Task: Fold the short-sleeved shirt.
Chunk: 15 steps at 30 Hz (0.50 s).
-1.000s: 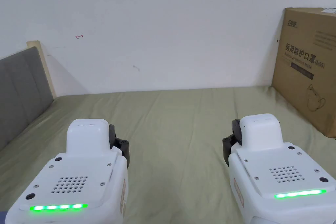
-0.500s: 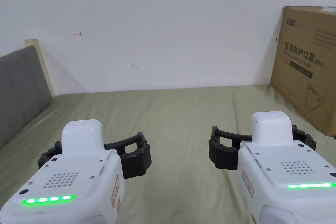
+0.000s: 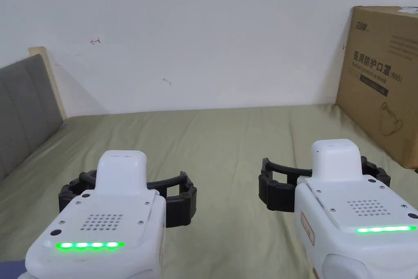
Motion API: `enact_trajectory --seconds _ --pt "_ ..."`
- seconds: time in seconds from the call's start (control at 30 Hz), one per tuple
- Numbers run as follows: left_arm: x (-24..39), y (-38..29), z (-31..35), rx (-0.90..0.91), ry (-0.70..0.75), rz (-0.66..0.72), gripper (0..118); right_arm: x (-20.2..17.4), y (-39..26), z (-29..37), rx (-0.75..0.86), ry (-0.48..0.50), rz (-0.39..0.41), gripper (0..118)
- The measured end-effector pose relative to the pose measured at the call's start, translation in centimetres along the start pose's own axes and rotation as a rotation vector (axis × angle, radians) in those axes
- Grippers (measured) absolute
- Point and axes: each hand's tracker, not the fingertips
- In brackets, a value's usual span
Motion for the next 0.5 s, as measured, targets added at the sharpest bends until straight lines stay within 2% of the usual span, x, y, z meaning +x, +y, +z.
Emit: enact_trajectory --seconds 0.13,0.5 --pt "0.68 0.29 0.36 0.002 0.061 -0.02 118 -0.13 -0.31 -0.16 -0.015 -0.002 0.019 117" --pt "0.04 0.7 0.23 0.004 -0.018 0.017 118 0.06 -0.58 -0.21 -0.031 0.008 -0.005 117"
